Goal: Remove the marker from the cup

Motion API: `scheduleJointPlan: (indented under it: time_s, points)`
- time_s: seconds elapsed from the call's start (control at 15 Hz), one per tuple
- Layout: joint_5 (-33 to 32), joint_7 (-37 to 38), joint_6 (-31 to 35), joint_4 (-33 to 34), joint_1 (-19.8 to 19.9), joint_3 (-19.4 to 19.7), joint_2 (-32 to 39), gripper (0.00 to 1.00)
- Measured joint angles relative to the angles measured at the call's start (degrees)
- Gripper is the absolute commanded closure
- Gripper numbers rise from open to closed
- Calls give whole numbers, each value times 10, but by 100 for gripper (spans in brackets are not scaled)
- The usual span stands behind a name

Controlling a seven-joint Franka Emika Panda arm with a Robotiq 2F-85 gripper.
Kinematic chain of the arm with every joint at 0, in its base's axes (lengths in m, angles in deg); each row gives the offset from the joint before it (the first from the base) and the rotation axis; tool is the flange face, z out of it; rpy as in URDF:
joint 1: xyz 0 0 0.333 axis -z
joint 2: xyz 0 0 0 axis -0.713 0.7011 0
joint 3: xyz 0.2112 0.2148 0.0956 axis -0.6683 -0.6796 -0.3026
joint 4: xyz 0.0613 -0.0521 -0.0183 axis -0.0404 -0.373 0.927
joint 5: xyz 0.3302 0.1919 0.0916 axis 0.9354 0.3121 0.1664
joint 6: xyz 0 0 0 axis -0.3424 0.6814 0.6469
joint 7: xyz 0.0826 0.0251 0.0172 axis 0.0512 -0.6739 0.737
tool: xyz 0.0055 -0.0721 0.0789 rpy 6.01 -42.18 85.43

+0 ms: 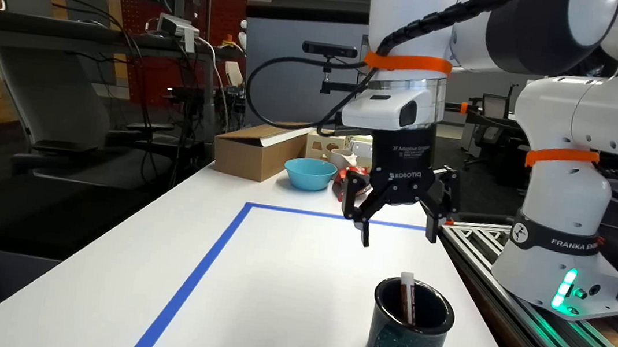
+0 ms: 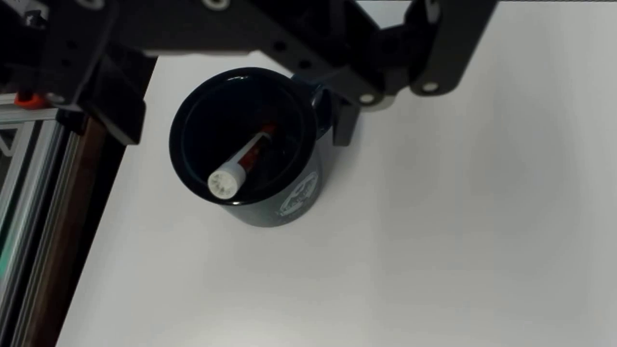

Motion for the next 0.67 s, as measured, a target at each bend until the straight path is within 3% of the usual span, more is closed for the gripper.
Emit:
scheduleJointPlan:
  time_s: [0.67]
  points:
    - [-11, -1, 49, -2, 1, -6, 65, 0]
